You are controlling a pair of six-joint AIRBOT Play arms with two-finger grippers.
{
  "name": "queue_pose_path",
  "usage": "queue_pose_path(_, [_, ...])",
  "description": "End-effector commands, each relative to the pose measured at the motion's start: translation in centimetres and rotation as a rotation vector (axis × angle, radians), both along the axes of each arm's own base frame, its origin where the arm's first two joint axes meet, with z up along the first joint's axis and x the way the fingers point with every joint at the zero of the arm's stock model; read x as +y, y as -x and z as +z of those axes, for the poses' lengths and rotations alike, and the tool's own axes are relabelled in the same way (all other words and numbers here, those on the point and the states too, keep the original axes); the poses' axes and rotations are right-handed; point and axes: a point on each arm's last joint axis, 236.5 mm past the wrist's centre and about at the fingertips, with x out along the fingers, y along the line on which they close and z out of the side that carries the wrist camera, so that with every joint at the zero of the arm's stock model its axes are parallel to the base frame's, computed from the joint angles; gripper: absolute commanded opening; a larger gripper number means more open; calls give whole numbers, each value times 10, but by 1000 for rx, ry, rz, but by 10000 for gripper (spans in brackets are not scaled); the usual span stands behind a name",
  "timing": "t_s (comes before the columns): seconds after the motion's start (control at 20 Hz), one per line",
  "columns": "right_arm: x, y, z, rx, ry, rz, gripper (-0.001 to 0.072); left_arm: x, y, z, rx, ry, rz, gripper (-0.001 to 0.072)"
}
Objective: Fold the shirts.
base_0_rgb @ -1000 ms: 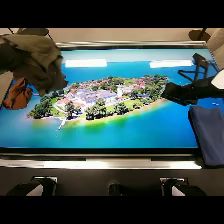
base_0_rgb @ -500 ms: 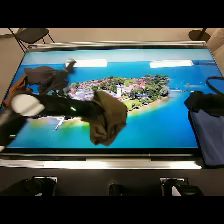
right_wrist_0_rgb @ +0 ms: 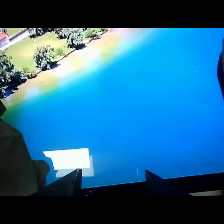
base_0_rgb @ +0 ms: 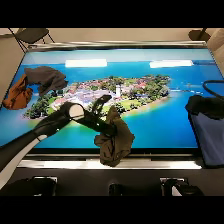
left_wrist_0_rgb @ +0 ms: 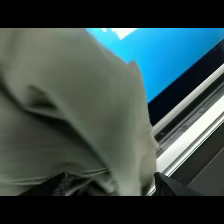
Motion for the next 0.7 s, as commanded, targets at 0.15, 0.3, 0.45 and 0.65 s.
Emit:
queue_pose_path(0.15, [52, -46, -66, 187, -210, 124, 497, 140, -77, 64, -167, -95, 225, 624])
queue_pose_path(0.3, [96, -61, -104, 321, -402, 207, 507, 185, -55, 22, 31, -137, 305, 621])
queue_pose_path(0.45, [100, -62, -140, 430, -436, 207, 505, 166, -15, -30, 217, -56, 340, 582])
queue_pose_path(0.65, [101, -36, -176, 540, -450, 202, 505, 121, 29, -88, 364, 58, 418, 584])
